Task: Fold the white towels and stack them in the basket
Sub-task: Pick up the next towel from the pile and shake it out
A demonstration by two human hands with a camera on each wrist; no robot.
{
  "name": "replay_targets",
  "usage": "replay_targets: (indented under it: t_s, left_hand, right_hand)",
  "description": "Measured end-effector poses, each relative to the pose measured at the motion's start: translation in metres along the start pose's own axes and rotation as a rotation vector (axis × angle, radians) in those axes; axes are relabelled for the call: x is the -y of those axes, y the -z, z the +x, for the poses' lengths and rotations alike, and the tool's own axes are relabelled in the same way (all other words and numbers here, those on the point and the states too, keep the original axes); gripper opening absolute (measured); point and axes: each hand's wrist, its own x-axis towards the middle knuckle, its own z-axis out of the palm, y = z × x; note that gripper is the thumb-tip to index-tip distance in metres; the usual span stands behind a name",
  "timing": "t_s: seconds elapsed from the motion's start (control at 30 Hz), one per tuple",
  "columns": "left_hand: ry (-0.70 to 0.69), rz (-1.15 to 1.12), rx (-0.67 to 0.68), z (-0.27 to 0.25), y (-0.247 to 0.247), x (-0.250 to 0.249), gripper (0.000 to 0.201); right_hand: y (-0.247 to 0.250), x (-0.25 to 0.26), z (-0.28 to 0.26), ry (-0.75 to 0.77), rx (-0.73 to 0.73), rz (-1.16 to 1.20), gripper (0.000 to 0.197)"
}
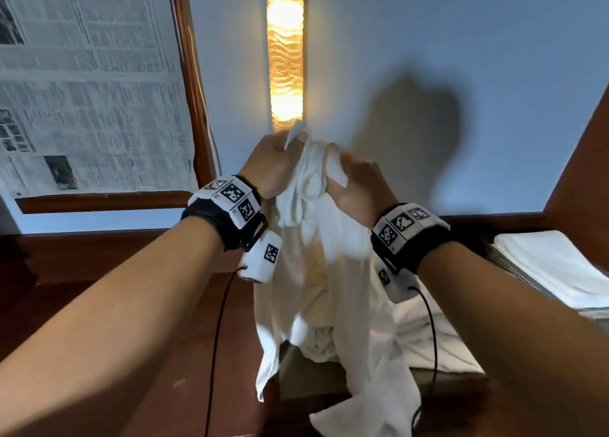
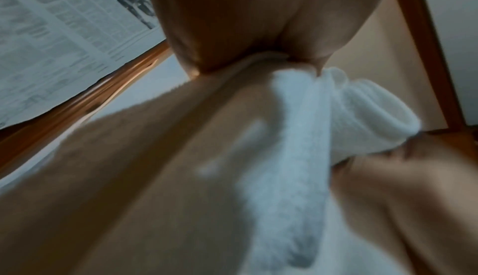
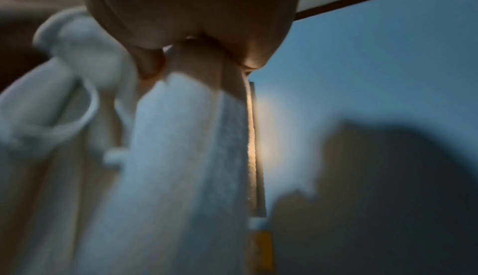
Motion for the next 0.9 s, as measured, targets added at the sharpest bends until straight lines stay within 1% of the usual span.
replay_targets:
  t_s: [0.03, 0.1, 0.2, 0.23, 0.27, 0.33, 0.4, 0.47, 0.5, 0.53, 0.57, 0.6, 0.63, 0.67, 0.73, 0.8, 0.83, 0.9]
  left_hand:
    - [-0.006, 0.031, -0.014, 0.0, 0.007, -0.005, 0.044]
    - [0.002, 0.038, -0.057, -0.006, 0.029, -0.011, 0.045]
    - [0.051, 0.033, -0.112, -0.019, 0.077, -0.001, 0.047]
    - [0.072, 0.004, -0.124, -0.026, 0.092, 0.004, 0.05]
    - [0.098, -0.038, -0.128, -0.035, 0.106, 0.01, 0.052]
    - [0.135, -0.082, -0.107, -0.055, 0.128, 0.021, 0.049]
    - [0.162, -0.083, -0.058, -0.078, 0.142, 0.029, 0.038]
    - [0.185, -0.125, -0.014, -0.097, 0.154, 0.035, 0.034]
    - [0.191, -0.161, 0.004, -0.106, 0.161, 0.037, 0.037]
    - [0.197, -0.189, 0.018, -0.114, 0.167, 0.041, 0.041]
    - [0.204, -0.217, 0.025, -0.123, 0.172, 0.042, 0.041]
    - [0.219, -0.247, 0.032, -0.131, 0.176, 0.045, 0.043]
    - [0.232, -0.29, 0.047, -0.139, 0.18, 0.046, 0.038]
    - [0.242, -0.332, 0.062, -0.147, 0.182, 0.048, 0.034]
    - [0.243, -0.319, 0.087, -0.158, 0.191, 0.052, 0.03]
    - [0.193, -0.145, 0.07, -0.162, 0.208, 0.052, 0.034]
    - [0.161, -0.047, 0.062, -0.164, 0.219, 0.049, 0.037]
    - [0.089, 0.092, 0.055, -0.167, 0.236, 0.039, 0.038]
  right_hand:
    - [-0.008, -0.004, -0.01, -0.038, 0.008, -0.029, 0.022]
    - [-0.022, -0.016, -0.035, -0.229, 0.087, -0.028, 0.028]
    - [-0.037, -0.032, -0.077, -0.517, 0.304, -0.076, 0.021]
    - [-0.041, -0.029, -0.087, -0.585, 0.321, -0.057, 0.019]
    - [-0.045, -0.022, -0.091, -0.643, 0.296, -0.019, 0.019]
    - [-0.055, 0.004, -0.083, -0.706, 0.177, 0.12, 0.021]
    - [-0.066, 0.045, -0.059, -0.69, 0.043, 0.263, 0.019]
    - [-0.071, 0.098, -0.035, -0.662, -0.026, 0.437, 0.026]
    - [-0.072, 0.126, -0.025, -0.605, -0.042, 0.479, 0.028]
    - [-0.071, 0.153, -0.016, -0.51, -0.041, 0.475, 0.026]
    - [-0.069, 0.179, -0.01, -0.397, -0.03, 0.438, 0.021]
    - [-0.068, 0.2, -0.004, -0.298, -0.013, 0.391, 0.021]
    - [-0.066, 0.218, 0.0, -0.228, 0.005, 0.347, 0.024]
    - [-0.066, 0.231, 0.003, -0.194, 0.026, 0.319, 0.023]
    - [-0.064, 0.247, 0.001, -0.196, 0.065, 0.264, 0.022]
    - [-0.062, 0.257, -0.012, -0.204, 0.109, 0.236, 0.035]
    - [-0.063, 0.26, -0.023, -0.207, 0.158, 0.202, 0.037]
    - [-0.069, 0.268, -0.049, -0.215, 0.281, 0.052, 0.028]
